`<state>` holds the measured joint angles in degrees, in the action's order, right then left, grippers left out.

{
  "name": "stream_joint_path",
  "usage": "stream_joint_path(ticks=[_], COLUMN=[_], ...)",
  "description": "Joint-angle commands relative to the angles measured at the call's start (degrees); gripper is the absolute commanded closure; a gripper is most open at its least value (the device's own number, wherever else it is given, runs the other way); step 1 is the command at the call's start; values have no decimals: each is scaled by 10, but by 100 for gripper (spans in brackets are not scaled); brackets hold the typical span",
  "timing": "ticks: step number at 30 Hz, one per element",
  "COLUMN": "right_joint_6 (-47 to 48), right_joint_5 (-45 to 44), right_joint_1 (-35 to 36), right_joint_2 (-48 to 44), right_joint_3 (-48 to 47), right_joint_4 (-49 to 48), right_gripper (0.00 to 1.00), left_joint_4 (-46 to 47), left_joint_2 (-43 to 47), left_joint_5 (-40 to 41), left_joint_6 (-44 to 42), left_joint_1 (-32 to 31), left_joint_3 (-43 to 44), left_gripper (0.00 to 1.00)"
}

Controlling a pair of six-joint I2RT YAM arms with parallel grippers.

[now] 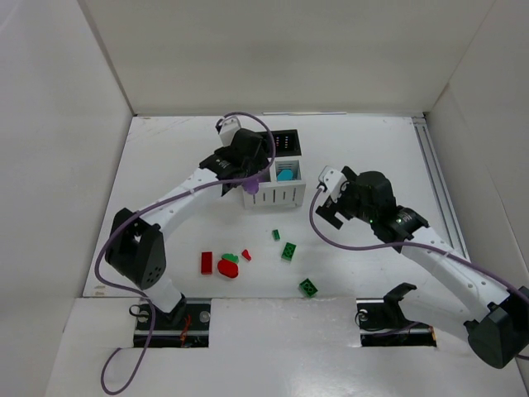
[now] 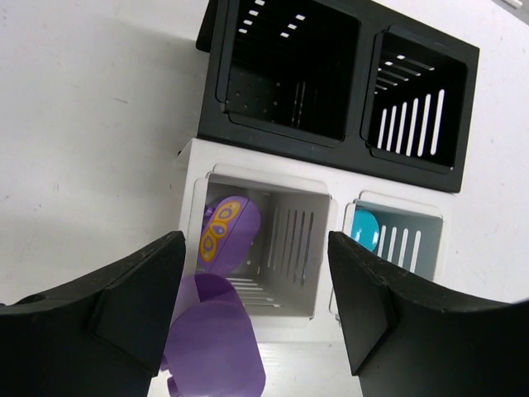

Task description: Sort the legos into containers by color

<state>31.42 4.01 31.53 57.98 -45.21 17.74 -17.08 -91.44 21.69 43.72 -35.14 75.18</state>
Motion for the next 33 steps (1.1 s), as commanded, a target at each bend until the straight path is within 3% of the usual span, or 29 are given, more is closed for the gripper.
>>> stream_joint_path(ticks=[1,5,11,21,33], right_joint_6=[-8,-3,-3,2,-3], right_joint_5=[-8,4,17,22,22], right_joint_1=[5,5,5,10,10], right_joint_2=[-14,-3,3,8,25], right_joint_3=[-6,-6,-6,-6,-1], right_joint_4=[-3,-10,-22,-27,-32], right_gripper=[1,1,1,1,1], left_joint_4=[-16,-54,-61,33,78], left_joint_2=[-6,4,82,137,72], left_joint_5=[27,74,93,-63,-105], left_joint_6=[-2,6,19,12,-5], left_joint_1=[6,11,17,-18,-23], left_joint_3=[44,57,-3,-130,-93], left_gripper=[34,33,27,20,19])
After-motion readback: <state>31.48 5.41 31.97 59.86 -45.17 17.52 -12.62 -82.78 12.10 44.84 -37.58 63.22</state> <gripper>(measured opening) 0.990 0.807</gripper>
